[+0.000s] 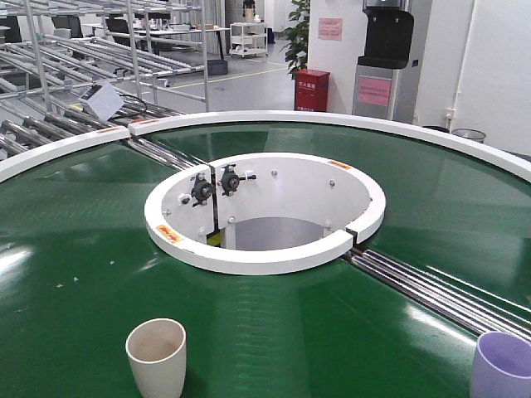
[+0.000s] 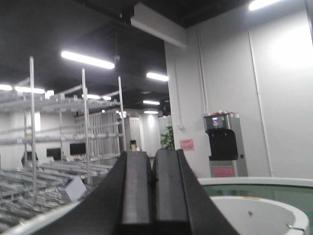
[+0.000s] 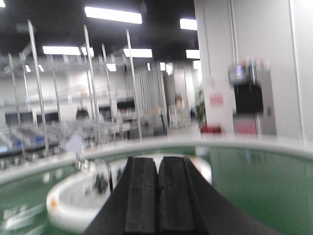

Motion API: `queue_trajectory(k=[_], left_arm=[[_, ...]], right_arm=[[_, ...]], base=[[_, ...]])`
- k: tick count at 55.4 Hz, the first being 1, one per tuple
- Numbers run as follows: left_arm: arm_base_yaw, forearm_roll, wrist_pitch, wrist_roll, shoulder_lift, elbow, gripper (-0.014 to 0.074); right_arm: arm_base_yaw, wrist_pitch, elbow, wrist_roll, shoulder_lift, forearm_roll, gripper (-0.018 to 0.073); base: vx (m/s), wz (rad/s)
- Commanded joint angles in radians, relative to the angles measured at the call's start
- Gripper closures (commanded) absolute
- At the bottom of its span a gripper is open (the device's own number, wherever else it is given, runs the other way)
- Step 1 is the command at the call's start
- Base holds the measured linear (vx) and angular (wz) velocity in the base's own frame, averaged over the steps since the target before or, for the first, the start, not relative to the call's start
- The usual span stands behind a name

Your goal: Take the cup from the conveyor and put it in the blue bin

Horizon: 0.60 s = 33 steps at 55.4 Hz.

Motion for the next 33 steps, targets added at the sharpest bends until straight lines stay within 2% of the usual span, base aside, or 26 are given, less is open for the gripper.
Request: queue_trajectory(k=[1, 10, 15, 21, 29, 33], left_arm=[[0.0, -0.003, 0.055, 0.068, 0.121, -0.215, 0.0594], [0.0, -0.003, 0.13, 0.083, 0.439, -0.512, 0.0594], [0.0, -0.003, 0.138, 0.08, 0.607, -0.607, 0.0594], [0.0, -0.004, 0.138, 0.073, 0.784, -0.682, 0.0594], [0.0, -0.006, 0.147, 0.002, 0.91, -0.722, 0.0593], [0.0, -0.003, 0.147, 0.0, 0.954, -0.731, 0.0588]], right_arm=[[-0.003, -0.026, -0.188, -0.08, 0.088, 0.0, 0.0568], [-0.003, 0.082, -0.482, -0.217, 0.345, 0.0, 0.0568], [-0.003, 0.11, -0.582, -0.247, 0.481, 0.0, 0.0568], [-0.003, 0.098, -0.641, -0.246, 0.614, 0.008, 0.0568], [-0.003, 0.082, -0.646, -0.216, 0.74, 0.015, 0.0568], [-0.003, 0.076, -0.647, -0.217, 0.782, 0.015, 0.0561]], base=[[0.0, 0.0], [0.0, 0.0], [0.0, 0.0], [0.0, 0.0], [0.0, 0.0], [0.0, 0.0]])
